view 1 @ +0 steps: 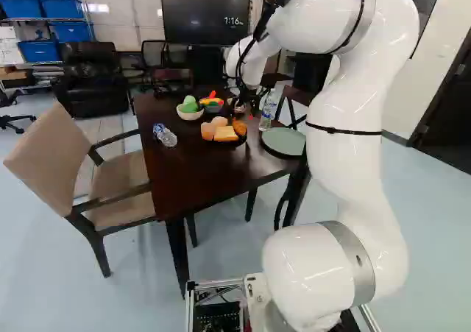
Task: Move the croissant to the empty plate
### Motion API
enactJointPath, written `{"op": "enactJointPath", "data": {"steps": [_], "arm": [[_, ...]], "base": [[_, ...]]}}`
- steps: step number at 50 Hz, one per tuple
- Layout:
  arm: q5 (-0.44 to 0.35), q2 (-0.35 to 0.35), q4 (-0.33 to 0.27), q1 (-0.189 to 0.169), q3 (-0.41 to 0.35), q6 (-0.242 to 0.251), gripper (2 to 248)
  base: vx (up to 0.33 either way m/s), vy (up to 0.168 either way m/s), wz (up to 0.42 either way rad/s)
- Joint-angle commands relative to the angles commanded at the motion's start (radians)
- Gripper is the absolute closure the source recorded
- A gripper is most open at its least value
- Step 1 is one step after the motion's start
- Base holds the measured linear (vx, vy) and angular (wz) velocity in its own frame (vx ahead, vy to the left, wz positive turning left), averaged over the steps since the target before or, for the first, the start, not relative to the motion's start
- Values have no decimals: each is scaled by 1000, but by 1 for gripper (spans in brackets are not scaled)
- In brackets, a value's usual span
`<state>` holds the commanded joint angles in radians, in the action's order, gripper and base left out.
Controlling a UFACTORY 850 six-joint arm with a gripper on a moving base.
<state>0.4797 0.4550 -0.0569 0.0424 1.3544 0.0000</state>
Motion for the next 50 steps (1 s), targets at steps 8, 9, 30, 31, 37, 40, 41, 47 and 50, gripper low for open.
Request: {"op": "enactJointPath", "data": {"steps": [8, 9, 30, 31, 37, 40, 41, 47, 50], "arm": [[0, 0, 0, 0, 0, 0, 96], [0, 0, 0, 0, 0, 0, 96], [0, 0, 0, 0, 0, 0, 96], [0, 0, 0, 0, 0, 0, 96], [0, 1, 0, 0, 0, 0, 96], [0, 4, 0, 0, 1, 0, 96], [0, 6, 0, 0, 1, 0, 96], [0, 19, 0, 0, 4, 0, 96], [0, 26, 0, 0, 5, 0, 96]], "base": [[0, 0, 0], [0, 0, 0], [0, 0, 0], [0, 0, 0], [0, 0, 0], [0, 0, 0], [0, 0, 0], [0, 0, 0], [0, 0, 0]]}}
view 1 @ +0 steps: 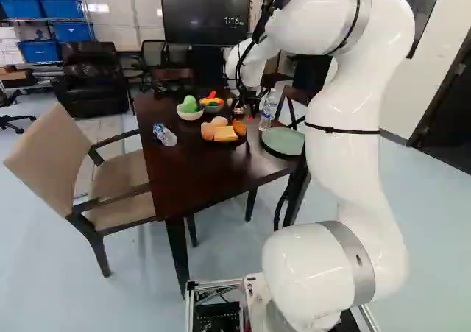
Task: Move the croissant to the empty plate
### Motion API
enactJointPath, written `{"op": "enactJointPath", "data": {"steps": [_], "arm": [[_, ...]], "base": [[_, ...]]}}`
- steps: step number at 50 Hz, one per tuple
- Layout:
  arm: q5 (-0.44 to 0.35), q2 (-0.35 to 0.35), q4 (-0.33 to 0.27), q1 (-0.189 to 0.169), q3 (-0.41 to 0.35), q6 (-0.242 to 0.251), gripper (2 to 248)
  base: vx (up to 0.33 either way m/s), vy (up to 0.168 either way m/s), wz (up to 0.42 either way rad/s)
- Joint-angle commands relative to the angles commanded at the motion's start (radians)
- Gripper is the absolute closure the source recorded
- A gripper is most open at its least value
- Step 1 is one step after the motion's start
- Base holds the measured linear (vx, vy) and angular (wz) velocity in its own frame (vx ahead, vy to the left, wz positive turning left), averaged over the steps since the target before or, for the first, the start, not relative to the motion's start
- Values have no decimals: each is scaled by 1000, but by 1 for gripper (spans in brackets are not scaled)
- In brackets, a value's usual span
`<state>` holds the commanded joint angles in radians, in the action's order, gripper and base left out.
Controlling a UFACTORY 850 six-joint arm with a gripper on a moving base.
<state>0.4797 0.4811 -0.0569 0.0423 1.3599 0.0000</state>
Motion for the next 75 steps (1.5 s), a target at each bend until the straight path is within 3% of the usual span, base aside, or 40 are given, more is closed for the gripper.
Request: {"op": "enactJointPath", "data": {"steps": [75], "arm": [[0, 33, 0, 0, 8, 0, 96]], "base": [[0, 0, 0]]}}
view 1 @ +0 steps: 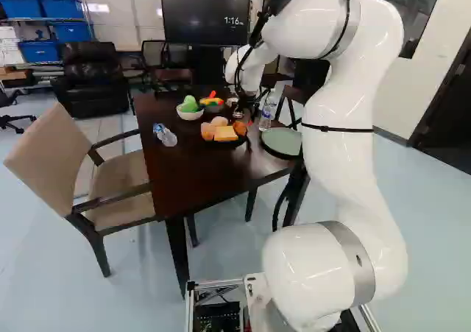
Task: Move the croissant to the empty plate
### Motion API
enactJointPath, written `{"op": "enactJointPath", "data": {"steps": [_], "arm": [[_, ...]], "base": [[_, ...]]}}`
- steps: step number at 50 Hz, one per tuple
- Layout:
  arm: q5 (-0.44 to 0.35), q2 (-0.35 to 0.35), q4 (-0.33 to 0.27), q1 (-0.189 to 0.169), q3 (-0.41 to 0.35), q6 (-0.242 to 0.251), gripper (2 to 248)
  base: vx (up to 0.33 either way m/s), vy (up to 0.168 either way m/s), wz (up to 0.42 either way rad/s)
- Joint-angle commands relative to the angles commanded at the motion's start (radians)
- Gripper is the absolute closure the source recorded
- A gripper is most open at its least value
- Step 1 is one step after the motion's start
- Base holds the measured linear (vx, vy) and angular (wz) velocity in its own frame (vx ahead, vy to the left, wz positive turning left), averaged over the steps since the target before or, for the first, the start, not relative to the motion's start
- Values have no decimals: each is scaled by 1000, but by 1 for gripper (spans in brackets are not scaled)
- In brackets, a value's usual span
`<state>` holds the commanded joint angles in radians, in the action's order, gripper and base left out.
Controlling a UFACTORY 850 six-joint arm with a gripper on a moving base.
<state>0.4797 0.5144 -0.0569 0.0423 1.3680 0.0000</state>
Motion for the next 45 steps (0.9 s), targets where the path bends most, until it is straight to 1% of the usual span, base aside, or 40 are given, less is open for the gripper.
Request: {"op": "enactJointPath", "data": {"steps": [11, 12, 17, 18, 38, 39, 43, 44, 45], "arm": [[0, 0, 0, 0, 0, 0, 96], [0, 0, 0, 0, 0, 0, 108], [0, 0, 0, 0, 0, 0, 108], [0, 0, 0, 0, 0, 0, 113], [0, 0, 0, 0, 0, 0, 111], [0, 0, 0, 0, 0, 0, 118], [0, 0, 0, 0, 0, 0, 118], [0, 0, 0, 0, 0, 0, 124], [0, 0, 0, 0, 0, 0, 124]], "base": [[0, 0, 0], [0, 0, 0], [0, 0, 0], [0, 0, 0], [0, 0, 0], [0, 0, 0], [0, 0, 0], [0, 0, 0], [0, 0, 0]]}}
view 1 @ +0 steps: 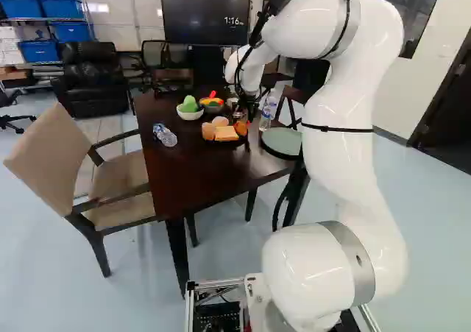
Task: Move the croissant to the empty plate
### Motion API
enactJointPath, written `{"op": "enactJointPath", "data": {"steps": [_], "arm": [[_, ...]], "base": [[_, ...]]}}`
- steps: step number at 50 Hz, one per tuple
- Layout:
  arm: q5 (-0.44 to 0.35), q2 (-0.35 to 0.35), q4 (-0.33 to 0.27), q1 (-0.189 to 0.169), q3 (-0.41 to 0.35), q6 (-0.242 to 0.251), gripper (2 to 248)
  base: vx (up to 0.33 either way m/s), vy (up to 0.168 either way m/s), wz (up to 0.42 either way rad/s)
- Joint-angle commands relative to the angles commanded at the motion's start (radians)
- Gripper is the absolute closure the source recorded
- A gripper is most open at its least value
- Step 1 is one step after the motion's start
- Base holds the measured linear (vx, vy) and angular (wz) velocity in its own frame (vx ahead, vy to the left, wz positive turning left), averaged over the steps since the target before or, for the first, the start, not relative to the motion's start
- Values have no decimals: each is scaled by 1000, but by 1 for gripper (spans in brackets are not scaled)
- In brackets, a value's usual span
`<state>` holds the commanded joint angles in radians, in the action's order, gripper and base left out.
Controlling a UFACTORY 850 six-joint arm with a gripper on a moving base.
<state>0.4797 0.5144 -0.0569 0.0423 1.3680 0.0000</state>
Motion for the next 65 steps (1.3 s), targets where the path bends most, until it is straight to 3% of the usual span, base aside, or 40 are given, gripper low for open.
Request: {"op": "enactJointPath", "data": {"steps": [19, 25, 65], "arm": [[0, 0, 0, 0, 0, 0, 122], [0, 0, 0, 0, 0, 0, 138], [0, 0, 0, 0, 0, 0, 136]], "base": [[0, 0, 0], [0, 0, 0], [0, 0, 0]]}}
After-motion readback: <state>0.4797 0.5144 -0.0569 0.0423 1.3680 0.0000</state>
